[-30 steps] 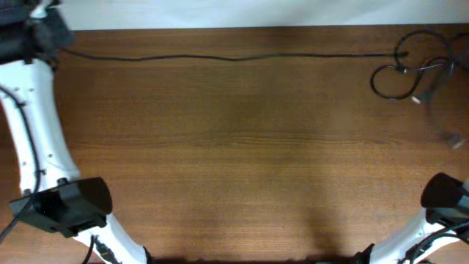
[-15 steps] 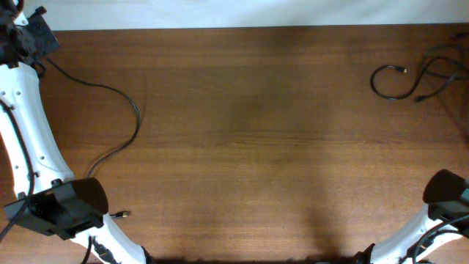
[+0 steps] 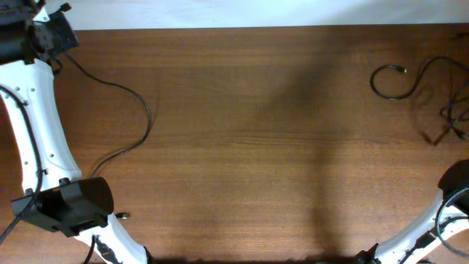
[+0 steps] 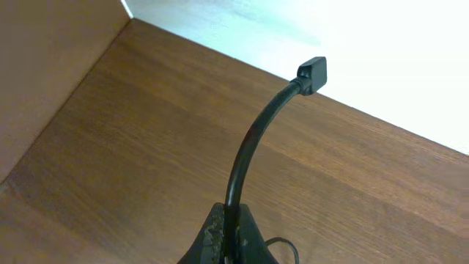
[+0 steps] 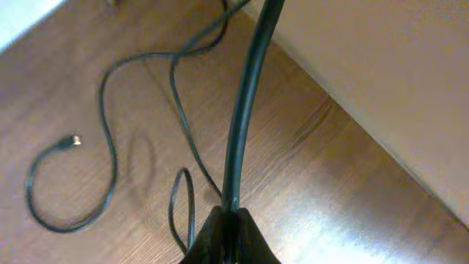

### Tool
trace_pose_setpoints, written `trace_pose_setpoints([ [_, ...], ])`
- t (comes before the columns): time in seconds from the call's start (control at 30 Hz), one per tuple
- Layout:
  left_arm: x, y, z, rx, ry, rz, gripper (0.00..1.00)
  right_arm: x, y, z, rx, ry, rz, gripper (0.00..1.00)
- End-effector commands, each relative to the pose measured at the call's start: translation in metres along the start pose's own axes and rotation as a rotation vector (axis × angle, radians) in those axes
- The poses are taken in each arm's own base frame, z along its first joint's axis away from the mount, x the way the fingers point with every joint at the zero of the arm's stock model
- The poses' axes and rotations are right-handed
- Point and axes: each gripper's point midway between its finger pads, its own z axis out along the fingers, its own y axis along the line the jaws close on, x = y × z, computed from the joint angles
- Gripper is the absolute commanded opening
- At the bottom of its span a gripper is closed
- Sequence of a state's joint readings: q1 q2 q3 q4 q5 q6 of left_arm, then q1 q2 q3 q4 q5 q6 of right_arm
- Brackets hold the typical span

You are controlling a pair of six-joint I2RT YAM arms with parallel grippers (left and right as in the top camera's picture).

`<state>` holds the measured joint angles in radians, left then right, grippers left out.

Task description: Untangle cables

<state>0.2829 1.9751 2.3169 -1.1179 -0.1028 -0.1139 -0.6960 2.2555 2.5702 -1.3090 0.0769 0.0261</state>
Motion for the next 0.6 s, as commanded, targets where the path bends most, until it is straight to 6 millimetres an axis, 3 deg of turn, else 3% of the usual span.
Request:
trace_pose_setpoints([
  [0.0,-0.001,-0.014,-0.006,0.031,-0.008,0.007,0.0,-0.005,-0.033,0.004,0.122,-0.018,-0.023,0.04],
  [0.1,0.002,-0.027,-0.008,0.047,-0.003,0.026,0.0,-0.001,-0.049,0.008,0.14,0.0,0.0,0.04],
  [0.2,0.004,-0.031,-0.008,0.052,0.004,0.033,0.0,0.039,-0.029,0.035,0.053,0.151,-0.015,0.04],
  [0.23,0.004,-0.031,-0.008,0.053,0.004,0.033,0.0,0.052,-0.023,0.046,0.038,0.194,-0.013,0.04],
  [0.3,0.004,-0.031,-0.008,0.053,0.004,0.033,0.0,0.091,-0.017,0.093,0.042,0.284,0.053,0.04],
  [0.37,0.004,-0.031,-0.008,0.053,0.004,0.032,0.0,0.102,-0.017,0.11,0.053,0.292,0.05,0.04],
  [0.57,0.005,-0.038,-0.009,0.061,0.005,0.038,0.0,0.07,-0.08,0.109,0.359,0.155,0.025,0.04],
])
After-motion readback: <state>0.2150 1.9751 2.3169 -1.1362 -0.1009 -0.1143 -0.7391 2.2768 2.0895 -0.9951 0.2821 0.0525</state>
